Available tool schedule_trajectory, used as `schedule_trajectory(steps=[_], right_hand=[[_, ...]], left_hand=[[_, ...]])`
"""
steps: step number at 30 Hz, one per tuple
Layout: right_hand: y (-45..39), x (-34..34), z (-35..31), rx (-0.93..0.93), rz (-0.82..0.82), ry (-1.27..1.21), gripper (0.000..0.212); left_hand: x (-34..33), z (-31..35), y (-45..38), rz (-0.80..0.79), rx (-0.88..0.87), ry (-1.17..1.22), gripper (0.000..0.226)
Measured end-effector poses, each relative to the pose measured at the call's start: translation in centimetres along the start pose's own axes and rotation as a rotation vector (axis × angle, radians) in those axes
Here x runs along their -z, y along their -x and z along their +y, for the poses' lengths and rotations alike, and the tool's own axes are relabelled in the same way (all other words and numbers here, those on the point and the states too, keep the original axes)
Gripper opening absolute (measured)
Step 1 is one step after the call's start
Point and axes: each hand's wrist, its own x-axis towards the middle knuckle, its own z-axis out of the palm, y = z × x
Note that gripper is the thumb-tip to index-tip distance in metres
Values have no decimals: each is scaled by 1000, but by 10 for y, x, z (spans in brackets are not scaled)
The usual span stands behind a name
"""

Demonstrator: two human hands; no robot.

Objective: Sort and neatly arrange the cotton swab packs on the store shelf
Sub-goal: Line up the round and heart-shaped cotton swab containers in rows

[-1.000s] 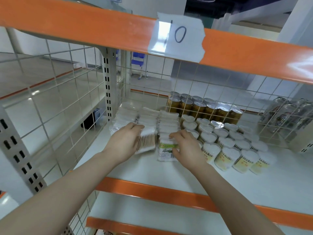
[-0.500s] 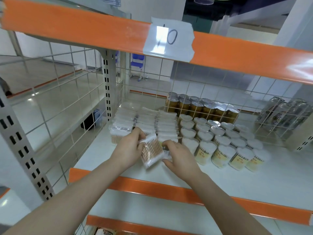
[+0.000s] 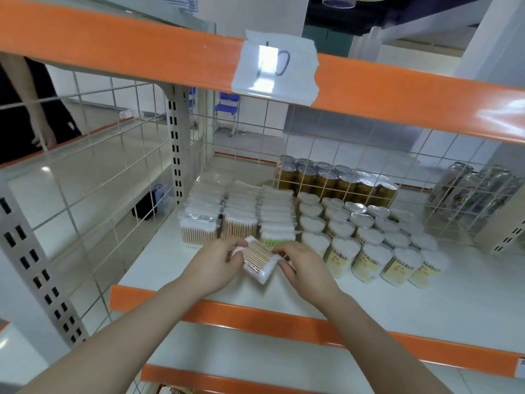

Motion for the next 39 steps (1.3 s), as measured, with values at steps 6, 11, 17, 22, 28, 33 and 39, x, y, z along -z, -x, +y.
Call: schedule_trajectory(steps=[6, 11, 17, 22, 28, 33, 39], right_hand=[[-5, 6, 0, -77, 32, -108, 24], [-3, 4, 0, -59, 15, -130, 21], [-1, 9, -3, 4, 18, -116, 33], [-4, 12, -10, 70, 23, -90, 33], [-9, 13, -15, 49, 11, 16, 28], [-10, 10, -15, 24, -38, 87, 33], [-9, 6, -15, -25, -68, 112, 32]], left_hand=[[3, -2, 1, 31, -37, 40, 40], [5, -5, 2, 68, -57, 52, 24], [7, -8, 0, 73, -93, 51, 20], [10, -12, -5, 84, -95, 2, 19], [13, -15, -6, -78, -118, -2, 16], [10, -13, 0, -173, -79, 57, 17], [14, -19, -1, -47, -68, 116, 22]])
